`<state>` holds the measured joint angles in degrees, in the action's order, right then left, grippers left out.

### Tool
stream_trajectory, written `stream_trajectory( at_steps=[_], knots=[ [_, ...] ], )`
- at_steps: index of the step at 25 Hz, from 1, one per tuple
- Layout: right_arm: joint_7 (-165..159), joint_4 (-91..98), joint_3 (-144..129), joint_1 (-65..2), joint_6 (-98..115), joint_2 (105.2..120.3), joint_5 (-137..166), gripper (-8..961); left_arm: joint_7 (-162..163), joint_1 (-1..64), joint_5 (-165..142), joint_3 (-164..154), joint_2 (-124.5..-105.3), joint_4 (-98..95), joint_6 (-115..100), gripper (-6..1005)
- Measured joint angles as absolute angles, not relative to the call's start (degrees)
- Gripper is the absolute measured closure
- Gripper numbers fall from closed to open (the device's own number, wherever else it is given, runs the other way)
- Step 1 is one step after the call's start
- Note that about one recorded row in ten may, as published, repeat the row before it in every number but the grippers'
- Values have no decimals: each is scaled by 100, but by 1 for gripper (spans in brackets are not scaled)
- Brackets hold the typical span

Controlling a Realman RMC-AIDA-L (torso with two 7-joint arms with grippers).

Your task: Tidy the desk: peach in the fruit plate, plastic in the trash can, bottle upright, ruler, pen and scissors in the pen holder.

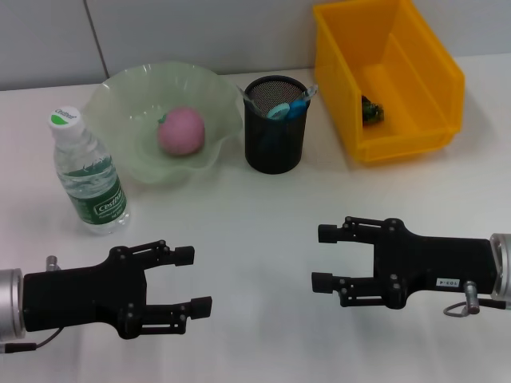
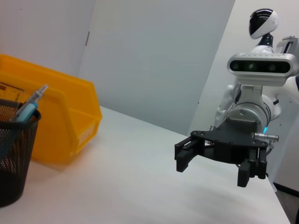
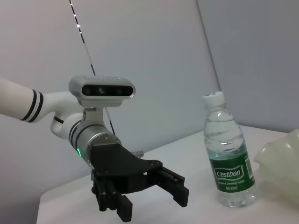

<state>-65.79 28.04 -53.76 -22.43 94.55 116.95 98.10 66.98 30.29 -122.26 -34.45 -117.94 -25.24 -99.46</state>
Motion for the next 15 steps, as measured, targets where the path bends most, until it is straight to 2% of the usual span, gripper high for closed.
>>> stream_trajectory(
  at_steps=[15],
  knots=[
    [-6525,2804,-5370,-2287,9452,11734,9866,177,6697,3022,-12225,-3445,-11802,-2522,-9918,140]
  ],
)
